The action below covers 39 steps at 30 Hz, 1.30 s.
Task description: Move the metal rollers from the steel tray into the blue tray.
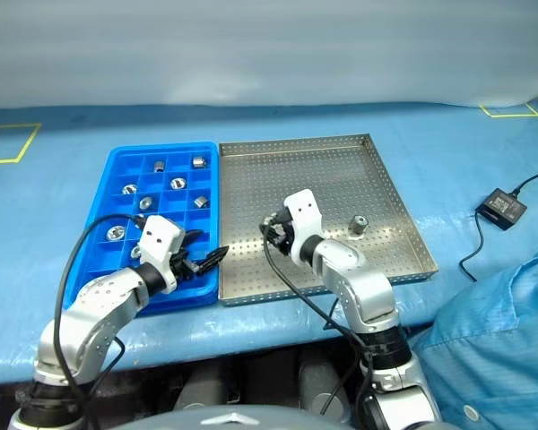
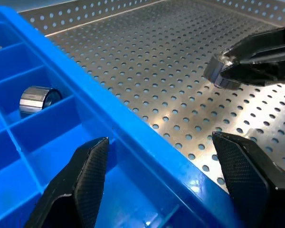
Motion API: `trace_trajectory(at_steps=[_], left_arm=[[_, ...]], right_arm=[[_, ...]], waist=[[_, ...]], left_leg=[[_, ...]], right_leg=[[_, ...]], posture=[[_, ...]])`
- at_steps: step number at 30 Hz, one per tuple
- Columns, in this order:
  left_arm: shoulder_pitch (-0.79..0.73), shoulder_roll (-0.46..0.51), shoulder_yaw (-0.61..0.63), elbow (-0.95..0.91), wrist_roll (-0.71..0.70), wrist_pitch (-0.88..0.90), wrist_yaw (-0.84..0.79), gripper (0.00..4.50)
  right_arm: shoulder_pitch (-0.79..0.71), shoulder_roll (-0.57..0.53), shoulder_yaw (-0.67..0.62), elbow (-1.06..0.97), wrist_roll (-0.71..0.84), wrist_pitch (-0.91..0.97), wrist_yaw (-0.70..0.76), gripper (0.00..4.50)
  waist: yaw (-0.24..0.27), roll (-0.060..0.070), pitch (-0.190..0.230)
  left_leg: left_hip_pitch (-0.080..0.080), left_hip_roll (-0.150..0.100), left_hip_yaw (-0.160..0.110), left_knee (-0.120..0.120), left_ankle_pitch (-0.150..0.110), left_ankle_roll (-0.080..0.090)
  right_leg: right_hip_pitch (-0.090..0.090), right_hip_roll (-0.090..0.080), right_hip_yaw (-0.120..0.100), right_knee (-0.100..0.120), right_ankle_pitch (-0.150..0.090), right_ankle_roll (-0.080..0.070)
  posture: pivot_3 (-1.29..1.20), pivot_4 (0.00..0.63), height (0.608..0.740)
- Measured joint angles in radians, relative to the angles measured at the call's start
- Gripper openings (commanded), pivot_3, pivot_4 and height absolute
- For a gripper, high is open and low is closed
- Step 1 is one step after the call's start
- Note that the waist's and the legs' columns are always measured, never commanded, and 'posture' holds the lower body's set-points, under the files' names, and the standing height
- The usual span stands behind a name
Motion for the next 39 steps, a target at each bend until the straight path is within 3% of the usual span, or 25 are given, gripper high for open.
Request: trace_trajectory(at_steps=[6, 12, 20, 32, 38, 39], left_arm=[[0.045, 0.006, 0.034, -0.050, 0.002, 0.026, 0.049, 3.76], [0.071, 0.006, 0.051, -0.058, 0.008, 0.041, 0.085, 3.76], [0.118, -0.015, 0.088, -0.111, -0.001, 0.040, 0.124, 3.76], [0.224, -0.047, 0.138, -0.199, -0.039, 0.016, 0.125, 3.76], [0.221, -0.049, 0.133, -0.200, -0.039, 0.015, 0.126, 3.76], [0.218, -0.050, 0.129, -0.200, -0.039, 0.015, 0.126, 3.76]], right_arm=[[-0.092, 0.034, 0.050, -0.018, 0.023, 0.029, 0.029, 1.67], [-0.226, 0.084, 0.129, 0.097, 0.010, -0.028, 0.080, 1.67], [-0.328, 0.163, 0.198, 0.456, -0.047, -0.240, 0.188, 1.67], [-0.501, 0.238, 0.143, 0.930, -0.125, -0.494, 0.222, 1.67], [-0.537, 0.237, 0.123, 1.022, -0.178, -0.567, 0.216, 3.63], [-0.534, 0.236, 0.124, 1.016, -0.183, -0.568, 0.218, 3.63]], waist=[[0.022, 0.000, 0.000], [0.041, 0.000, 0.000], [0.071, 0.000, 0.000], [0.118, 0.001, 0.001], [0.127, 0.001, 0.001], [0.127, 0.001, 0.001]], left_leg=[[0.000, 0.000, 0.000, 0.000, 0.000, 0.000], [0.000, 0.000, 0.000, 0.000, 0.000, 0.000], [-0.001, 0.000, -0.001, 0.000, 0.000, 0.000], [-0.001, -0.001, -0.002, -0.001, 0.000, -0.002], [-0.001, -0.001, -0.003, -0.003, 0.001, -0.003], [-0.001, -0.001, -0.003, -0.004, 0.001, -0.003]], right_leg=[[0.000, -0.001, 0.000, 0.000, 0.001, -0.001], [0.000, 0.000, -0.001, 0.000, 0.001, -0.002], [0.000, -0.001, -0.002, -0.001, 0.001, -0.002], [0.000, -0.002, -0.004, -0.001, 0.000, -0.004], [0.000, -0.001, -0.005, -0.001, -0.001, -0.005], [0.000, -0.001, -0.005, -0.001, -0.001, -0.005]], posture=[[0.07, 0.150, 0.740], [0.12, 0.150, 0.740], [0.22, 0.150, 0.740], [0.29, 0.150, 0.740], [0.27, 0.150, 0.740], [0.26, 0.150, 0.740]])
